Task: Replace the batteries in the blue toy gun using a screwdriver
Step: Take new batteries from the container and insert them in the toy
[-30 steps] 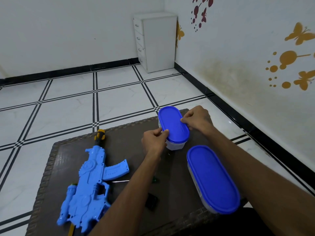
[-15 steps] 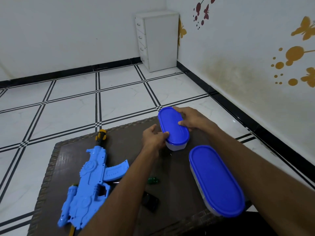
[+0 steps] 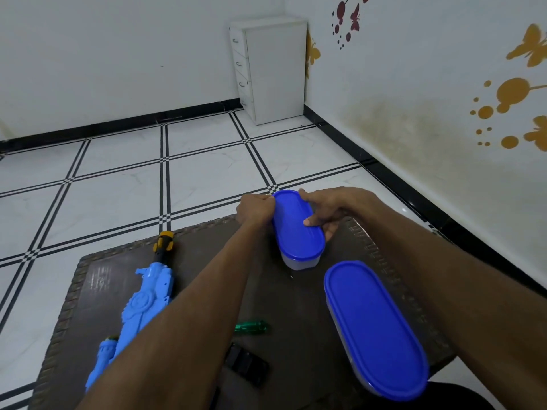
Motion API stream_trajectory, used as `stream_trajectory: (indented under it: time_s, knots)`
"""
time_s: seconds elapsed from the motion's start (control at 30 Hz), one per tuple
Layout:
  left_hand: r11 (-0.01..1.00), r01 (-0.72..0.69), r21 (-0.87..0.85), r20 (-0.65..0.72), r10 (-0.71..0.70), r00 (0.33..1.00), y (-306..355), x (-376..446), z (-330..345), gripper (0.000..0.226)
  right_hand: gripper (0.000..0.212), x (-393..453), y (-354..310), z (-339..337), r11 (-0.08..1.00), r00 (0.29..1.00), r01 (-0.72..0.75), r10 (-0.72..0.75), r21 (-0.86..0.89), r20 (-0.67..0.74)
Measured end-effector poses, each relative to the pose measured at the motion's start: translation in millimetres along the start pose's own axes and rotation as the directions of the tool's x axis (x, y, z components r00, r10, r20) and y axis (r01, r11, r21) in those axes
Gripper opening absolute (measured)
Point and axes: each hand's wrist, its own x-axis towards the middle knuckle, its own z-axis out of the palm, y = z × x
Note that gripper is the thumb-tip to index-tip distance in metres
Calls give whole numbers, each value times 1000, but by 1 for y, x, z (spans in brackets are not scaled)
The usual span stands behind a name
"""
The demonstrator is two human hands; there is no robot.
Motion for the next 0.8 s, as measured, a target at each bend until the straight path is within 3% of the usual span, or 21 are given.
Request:
stream_trajectory:
  time_s: [0.07, 0.23, 0.33, 0.4, 0.43, 0.57, 0.63, 0.7, 0.8]
  knots:
    - [990, 87, -110, 43, -82, 996, 5, -1, -5, 22, 91, 1, -1, -1, 1000, 1000, -11, 11, -27, 2]
    - [975, 111, -192, 34, -106, 994, 8, -5, -6, 6, 91, -1, -7, 1, 998, 999, -38, 36, -57, -34]
    - [981, 99, -169, -28, -105, 994, 1, -1, 2, 18, 85, -2, -9, 5, 991, 994, -75, 65, -112, -93]
    - [994, 48, -103, -88, -58, 994, 1, -8, 5, 8, 73, -7, -13, 12, 969, 985, -89, 51, -230, -165]
    - [996, 22, -91, -97, -31, 995, -1, -11, 5, 17, 68, -10, -14, 14, 952, 978, -85, 23, -295, -208]
    - [986, 20, -167, 67, -9, 998, -15, -33, -5, 48, 76, -21, -10, 15, 919, 932, 23, -163, -393, -325]
    - [982, 42, -186, 167, -11, 986, -20, -46, -19, 35, 67, -27, -8, 16, 929, 917, 65, -199, -363, -345]
    - [979, 83, -187, 288, -26, 957, -21, -61, -34, 8, 62, -31, -8, 18, 903, 925, 39, -195, -428, -327]
    - [978, 137, -159, 428, -57, 902, -22, -74, -46, 22, 83, -39, -9, 22, 815, 970, -15, -129, -579, -208]
